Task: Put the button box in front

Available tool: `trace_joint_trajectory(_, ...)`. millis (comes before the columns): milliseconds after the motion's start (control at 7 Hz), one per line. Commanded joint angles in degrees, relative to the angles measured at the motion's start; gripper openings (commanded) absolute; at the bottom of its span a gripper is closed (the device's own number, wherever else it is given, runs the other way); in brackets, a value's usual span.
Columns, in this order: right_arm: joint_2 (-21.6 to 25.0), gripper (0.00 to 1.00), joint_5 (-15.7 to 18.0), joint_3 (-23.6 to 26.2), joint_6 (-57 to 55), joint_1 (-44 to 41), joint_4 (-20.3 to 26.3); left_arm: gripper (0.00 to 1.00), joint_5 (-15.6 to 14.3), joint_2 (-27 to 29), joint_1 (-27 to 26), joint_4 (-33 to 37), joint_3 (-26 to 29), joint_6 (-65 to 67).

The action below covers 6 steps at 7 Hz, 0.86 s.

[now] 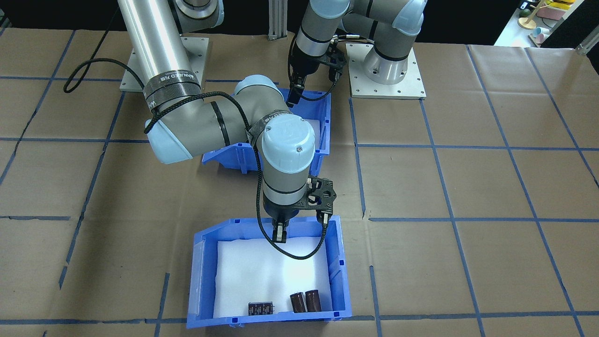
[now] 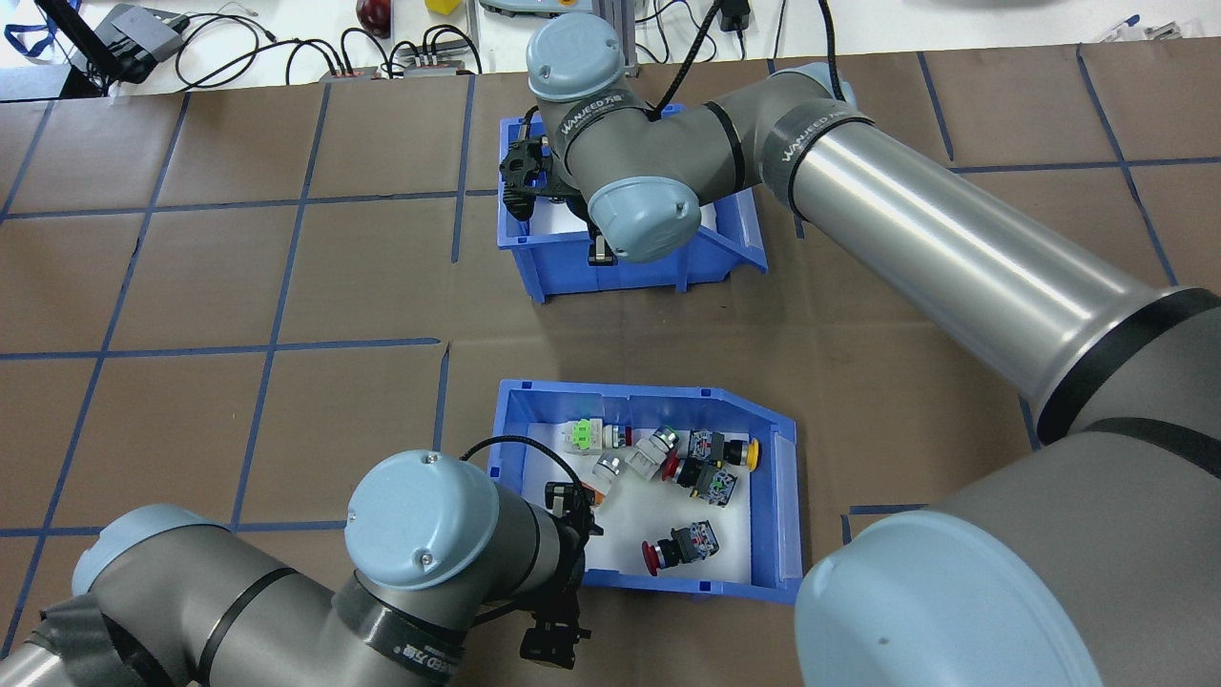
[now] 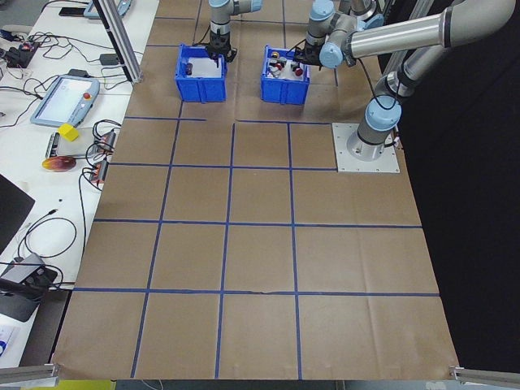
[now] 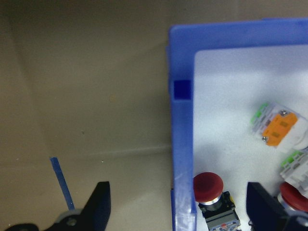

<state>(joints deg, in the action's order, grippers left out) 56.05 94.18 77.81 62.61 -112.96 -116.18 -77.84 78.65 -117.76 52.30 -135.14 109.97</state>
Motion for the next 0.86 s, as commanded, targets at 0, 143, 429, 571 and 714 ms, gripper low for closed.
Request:
trace_joint_trajectory(0,1.25,0.13,0.30,-3.07,0.67,1.50,1.04,0.98,-1.78,1.94,-1.59,-1.06,-0.03,1.47)
trace_joint_trajectory(143,1.96,0.13,0.39,-4.93,0.76,3.08,4.44,0.90,-1.96,3.69,-1.68,-2.62,0.06,1.48)
trace_joint_trajectory(429,4.76,0.13,0.30,-5.12,6.62,8.78,7.44,0.42,-2.58,5.29,-2.21,-5.36,0.23,3.40)
trace_joint_trajectory(571,6.60,0.13,0.30,-5.12,10.74,12.21,10.33,0.09,-2.67,5.29,-2.21,-5.80,0.23,3.41)
trace_joint_trajectory(714,8.10,0.13,0.21,-5.03,15.13,15.55,12.54,0.00,-4.41,5.03,-2.21,-6.76,0.23,3.15)
